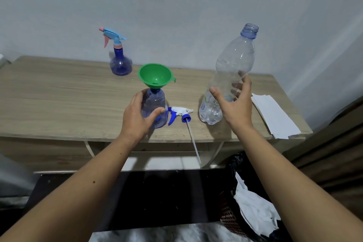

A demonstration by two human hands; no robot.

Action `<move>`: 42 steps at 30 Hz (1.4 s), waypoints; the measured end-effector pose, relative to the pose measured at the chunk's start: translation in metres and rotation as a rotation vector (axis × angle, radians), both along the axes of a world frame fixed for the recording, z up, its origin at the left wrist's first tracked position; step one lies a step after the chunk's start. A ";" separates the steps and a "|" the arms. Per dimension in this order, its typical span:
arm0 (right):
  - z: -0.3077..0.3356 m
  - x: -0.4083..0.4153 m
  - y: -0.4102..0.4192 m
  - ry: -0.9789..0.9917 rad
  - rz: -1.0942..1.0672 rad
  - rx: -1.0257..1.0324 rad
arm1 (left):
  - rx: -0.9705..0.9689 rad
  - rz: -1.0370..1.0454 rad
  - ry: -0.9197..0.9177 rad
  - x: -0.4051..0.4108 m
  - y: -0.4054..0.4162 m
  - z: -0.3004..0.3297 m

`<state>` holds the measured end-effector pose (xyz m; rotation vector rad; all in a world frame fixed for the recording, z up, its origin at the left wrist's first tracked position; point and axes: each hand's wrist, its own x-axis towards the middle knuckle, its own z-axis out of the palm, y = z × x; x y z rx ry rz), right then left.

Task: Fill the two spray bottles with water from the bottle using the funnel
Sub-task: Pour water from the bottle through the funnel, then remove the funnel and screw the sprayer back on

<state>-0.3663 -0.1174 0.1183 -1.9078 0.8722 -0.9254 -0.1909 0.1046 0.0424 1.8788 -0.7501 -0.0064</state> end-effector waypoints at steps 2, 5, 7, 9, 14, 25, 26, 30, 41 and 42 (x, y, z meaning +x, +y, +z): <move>0.001 0.000 -0.001 0.038 -0.001 -0.004 | -0.006 -0.003 -0.007 0.000 0.000 0.000; 0.004 -0.002 0.003 0.047 -0.036 0.000 | -0.007 -0.001 -0.006 0.000 -0.001 0.000; 0.008 -0.004 0.008 0.022 -0.093 -0.019 | -0.007 -0.006 -0.007 0.001 0.000 0.000; 0.014 -0.005 0.014 -0.011 -0.160 -0.038 | -0.006 -0.011 -0.006 0.002 0.000 0.000; 0.025 -0.004 0.039 -0.162 -0.296 -0.233 | 0.003 -0.014 0.008 0.002 -0.001 0.001; 0.034 0.041 0.095 -0.143 0.226 -0.508 | -0.019 -0.013 0.017 0.000 0.000 0.002; 0.034 0.046 0.095 -0.119 0.281 -0.522 | -0.018 -0.015 0.015 0.000 0.000 0.003; 0.029 0.062 0.089 -0.043 0.389 -0.597 | -0.028 -0.017 0.021 -0.001 0.000 0.004; 0.026 0.070 0.081 -0.045 0.393 -0.659 | -0.047 -0.016 0.015 -0.001 0.000 0.002; 0.027 0.070 0.081 -0.057 0.387 -0.649 | -0.044 -0.016 0.015 -0.001 0.000 0.002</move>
